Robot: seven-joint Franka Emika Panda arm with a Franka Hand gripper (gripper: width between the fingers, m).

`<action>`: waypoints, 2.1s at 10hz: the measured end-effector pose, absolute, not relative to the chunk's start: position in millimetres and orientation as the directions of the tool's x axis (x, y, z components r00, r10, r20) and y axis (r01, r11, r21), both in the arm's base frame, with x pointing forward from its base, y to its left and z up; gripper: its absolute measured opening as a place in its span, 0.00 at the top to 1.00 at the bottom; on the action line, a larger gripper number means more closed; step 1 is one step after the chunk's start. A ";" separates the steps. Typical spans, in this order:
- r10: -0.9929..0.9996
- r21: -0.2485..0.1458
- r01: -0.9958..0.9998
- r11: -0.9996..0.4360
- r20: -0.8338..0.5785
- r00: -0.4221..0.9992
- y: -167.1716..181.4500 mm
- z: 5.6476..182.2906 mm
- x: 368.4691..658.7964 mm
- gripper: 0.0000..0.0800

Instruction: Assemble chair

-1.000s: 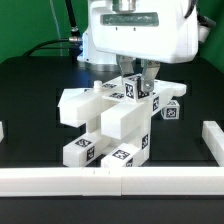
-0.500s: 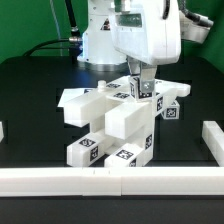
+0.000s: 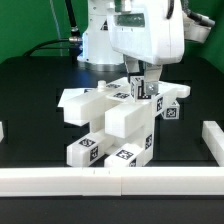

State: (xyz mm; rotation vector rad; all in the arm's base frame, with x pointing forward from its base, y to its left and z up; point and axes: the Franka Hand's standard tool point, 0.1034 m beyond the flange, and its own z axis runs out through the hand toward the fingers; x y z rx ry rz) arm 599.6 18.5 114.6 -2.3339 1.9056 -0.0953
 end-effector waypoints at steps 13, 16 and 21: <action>-0.285 -0.036 -0.283 -0.959 0.112 0.952 20.9 115.0 599.7 0.19; -0.159 -0.022 -0.158 -0.987 0.116 0.980 20.2 114.9 599.6 0.20; -0.178 -0.024 -0.177 -0.984 0.116 0.977 20.2 114.9 599.6 0.64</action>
Offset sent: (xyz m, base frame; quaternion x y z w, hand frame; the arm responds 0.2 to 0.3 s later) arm 0.0000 0.0000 0.0000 0.0000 0.0000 -0.1938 0.9810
